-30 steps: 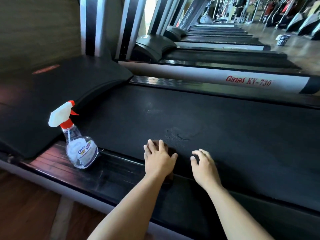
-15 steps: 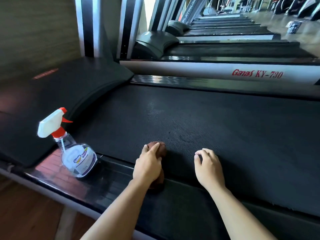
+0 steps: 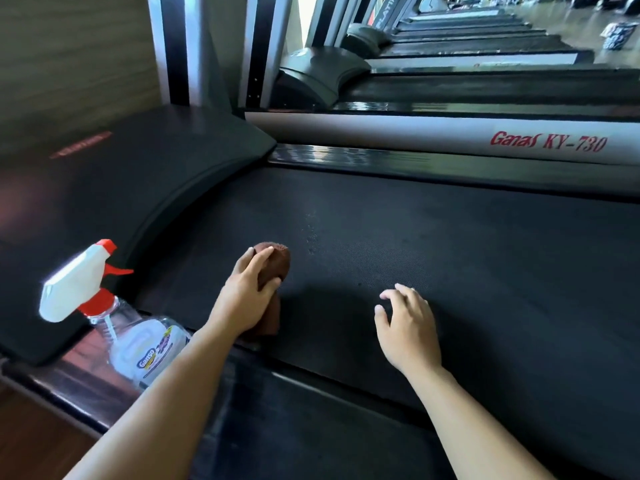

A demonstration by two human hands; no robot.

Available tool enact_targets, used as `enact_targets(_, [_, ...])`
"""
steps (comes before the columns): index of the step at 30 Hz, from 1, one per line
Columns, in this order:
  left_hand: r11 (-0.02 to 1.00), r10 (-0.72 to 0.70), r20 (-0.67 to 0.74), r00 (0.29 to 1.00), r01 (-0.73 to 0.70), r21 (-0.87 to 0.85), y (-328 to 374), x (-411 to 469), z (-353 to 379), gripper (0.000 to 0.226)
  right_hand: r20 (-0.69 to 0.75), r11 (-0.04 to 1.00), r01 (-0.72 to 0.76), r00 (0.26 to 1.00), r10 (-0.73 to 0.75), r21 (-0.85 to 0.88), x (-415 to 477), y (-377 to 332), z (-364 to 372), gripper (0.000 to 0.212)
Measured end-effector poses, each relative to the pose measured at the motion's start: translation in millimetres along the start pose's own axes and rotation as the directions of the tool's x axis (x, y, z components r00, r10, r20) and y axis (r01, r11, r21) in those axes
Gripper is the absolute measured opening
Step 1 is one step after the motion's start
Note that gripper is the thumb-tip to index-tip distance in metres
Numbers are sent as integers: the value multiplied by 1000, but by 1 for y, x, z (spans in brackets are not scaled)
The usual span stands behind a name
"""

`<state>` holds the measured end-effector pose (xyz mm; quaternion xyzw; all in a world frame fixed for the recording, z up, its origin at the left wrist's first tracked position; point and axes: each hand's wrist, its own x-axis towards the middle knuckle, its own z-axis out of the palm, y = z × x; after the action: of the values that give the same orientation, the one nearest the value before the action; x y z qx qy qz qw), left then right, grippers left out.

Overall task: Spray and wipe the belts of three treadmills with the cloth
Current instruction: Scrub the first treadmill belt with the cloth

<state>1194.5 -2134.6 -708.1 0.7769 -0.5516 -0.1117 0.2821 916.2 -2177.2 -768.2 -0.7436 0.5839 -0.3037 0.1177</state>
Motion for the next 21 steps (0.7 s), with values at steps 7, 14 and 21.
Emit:
enact_targets(7, [966,-37,150,988,-4,259,-6,1,43,67,143,993,-28,989,44,-115,37,-15,22,36])
enact_targets(14, [947,-31,105,994,-5,320,-22,13,49,64,249,957,-64,959,138,-284,54,-16,37,60])
enact_targets(21, [941,-193,69,979,165,296,-42,81,46,60,219,930,-85,961,171,-357,52,-18,45,64])
